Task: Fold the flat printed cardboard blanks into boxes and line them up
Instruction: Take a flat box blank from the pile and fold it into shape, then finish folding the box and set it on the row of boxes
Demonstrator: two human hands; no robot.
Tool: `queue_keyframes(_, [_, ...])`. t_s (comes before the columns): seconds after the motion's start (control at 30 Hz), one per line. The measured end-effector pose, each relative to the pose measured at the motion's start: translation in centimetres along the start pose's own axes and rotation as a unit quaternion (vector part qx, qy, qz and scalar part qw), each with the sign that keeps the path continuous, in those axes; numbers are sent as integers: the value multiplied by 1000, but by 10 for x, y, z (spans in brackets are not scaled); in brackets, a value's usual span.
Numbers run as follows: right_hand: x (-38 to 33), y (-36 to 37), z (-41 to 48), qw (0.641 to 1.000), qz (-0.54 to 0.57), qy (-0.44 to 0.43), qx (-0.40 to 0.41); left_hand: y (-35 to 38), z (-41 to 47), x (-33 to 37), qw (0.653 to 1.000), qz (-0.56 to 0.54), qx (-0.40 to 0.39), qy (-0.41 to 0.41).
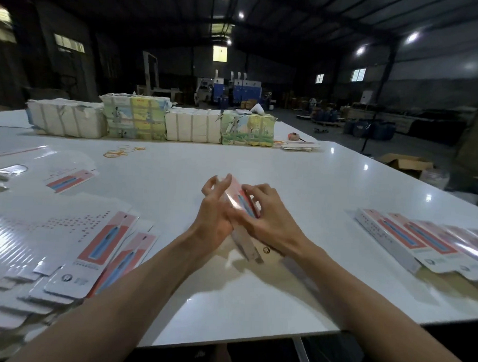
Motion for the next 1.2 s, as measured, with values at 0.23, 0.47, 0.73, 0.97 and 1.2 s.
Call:
queue_keyframes(0.23, [-3, -36, -13, 994, -94, 48, 7, 10, 2, -15, 982, 172, -38, -62])
queue_keyframes(0.47, [90, -134, -68, 928, -281, 245, 30, 10, -3, -9, 906, 414, -83, 22])
queue_keyframes(0.73, [142, -164, -121, 787, -527, 320, -8, 16, -7, -21, 831, 543, -125, -11])
queue_keyframes(0.97, [148, -157, -120, 782, -517, 347, -33, 19, -7, -25, 813, 566, -138, -20])
queue_keyframes(1.2, [158, -165, -130, 764, -520, 381, 2, 23, -13, -18, 806, 572, -149, -38])
Point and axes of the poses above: each hand's wrist, its own z-axis towards the middle knuckle, its own y-axis out of the palm, x = y × z, the point moved 10 cm from there along z, towards the middle knuckle, and after that the axes turned 8 degrees about -x, right-handed, at the moved point
